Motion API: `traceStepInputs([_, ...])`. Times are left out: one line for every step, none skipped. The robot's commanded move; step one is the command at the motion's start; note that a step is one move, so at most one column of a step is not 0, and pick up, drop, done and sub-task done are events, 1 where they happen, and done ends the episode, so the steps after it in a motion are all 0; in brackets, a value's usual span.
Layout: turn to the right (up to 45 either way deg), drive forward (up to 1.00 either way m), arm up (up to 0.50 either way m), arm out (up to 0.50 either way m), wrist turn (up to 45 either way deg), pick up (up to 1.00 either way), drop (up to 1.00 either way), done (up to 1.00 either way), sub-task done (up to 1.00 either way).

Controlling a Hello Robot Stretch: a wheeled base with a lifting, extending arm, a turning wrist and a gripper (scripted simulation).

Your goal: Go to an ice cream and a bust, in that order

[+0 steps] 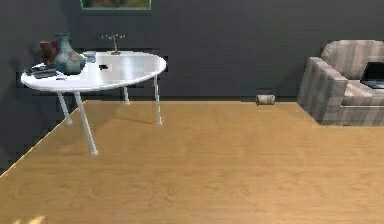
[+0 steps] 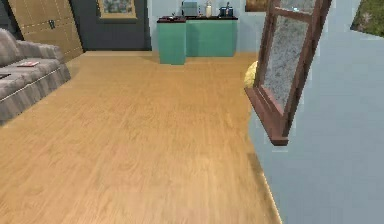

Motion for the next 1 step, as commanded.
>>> traceStepInputs([-45.0,0.0,0.0,0.0,0.0,0.0,0.0,0.0,0.0])
